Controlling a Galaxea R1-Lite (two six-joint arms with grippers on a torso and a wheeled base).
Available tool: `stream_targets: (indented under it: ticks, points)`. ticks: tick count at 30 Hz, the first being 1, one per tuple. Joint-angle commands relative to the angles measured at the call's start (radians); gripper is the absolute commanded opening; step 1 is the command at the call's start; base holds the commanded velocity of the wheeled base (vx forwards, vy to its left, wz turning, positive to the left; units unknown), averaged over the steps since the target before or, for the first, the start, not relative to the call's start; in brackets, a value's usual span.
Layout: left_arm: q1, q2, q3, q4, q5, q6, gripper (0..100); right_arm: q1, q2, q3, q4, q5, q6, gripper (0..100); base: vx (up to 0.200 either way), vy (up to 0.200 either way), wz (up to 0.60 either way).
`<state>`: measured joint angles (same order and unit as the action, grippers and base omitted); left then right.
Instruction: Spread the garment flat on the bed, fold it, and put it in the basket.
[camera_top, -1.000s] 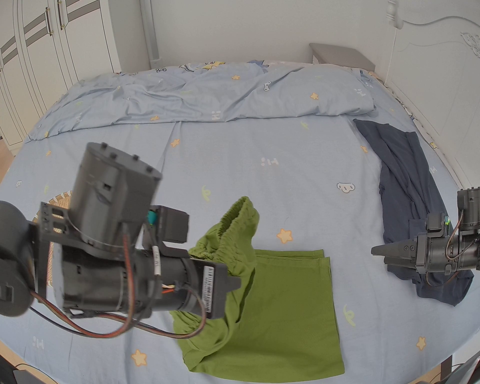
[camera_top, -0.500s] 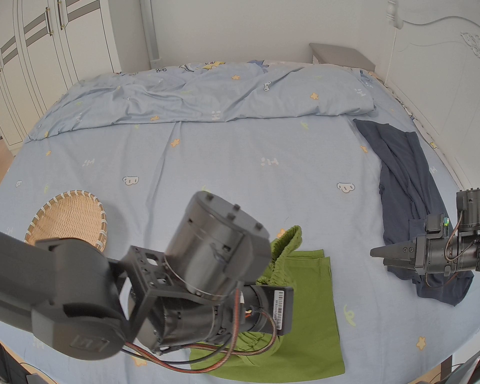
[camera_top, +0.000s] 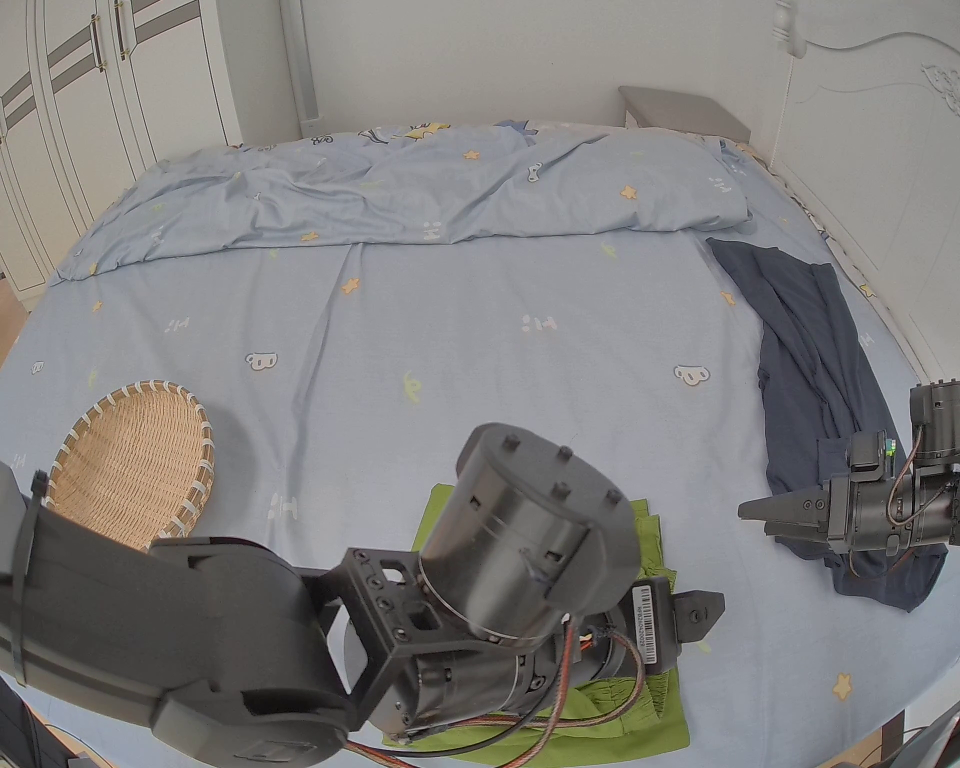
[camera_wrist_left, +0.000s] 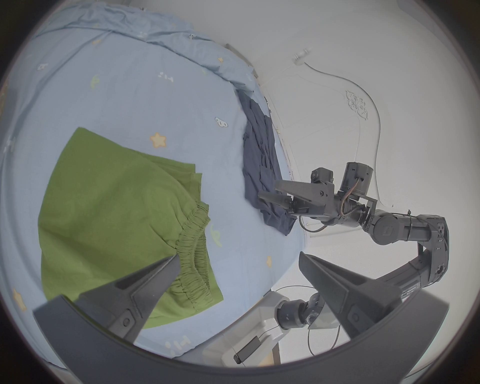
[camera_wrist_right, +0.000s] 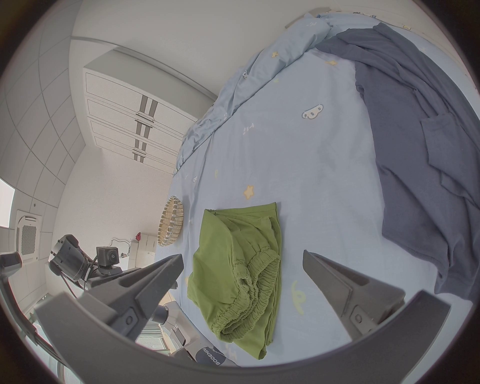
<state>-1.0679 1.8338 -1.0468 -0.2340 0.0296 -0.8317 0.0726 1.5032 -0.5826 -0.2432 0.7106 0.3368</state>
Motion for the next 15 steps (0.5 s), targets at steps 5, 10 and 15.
stream_targets:
  ticks: [5, 10, 15]
  points:
    - [0.218, -0.11, 0.111, -0.025, -0.108, -0.012, 100, 0.168, -0.009, 0.02, 0.016, -0.003, 0.011, 100, 0.0, 0.0, 0.0]
    - [0.503, -0.137, 0.277, -0.03, -0.343, 0.114, 100, 0.352, 0.003, -0.023, 0.09, -0.086, 0.014, 100, 0.0, 0.0, 0.0]
    - [0.709, -0.113, 0.396, -0.1, -0.557, 0.293, 100, 0.504, 0.046, -0.099, 0.168, -0.1, 0.016, 100, 0.0, 0.0, 0.0]
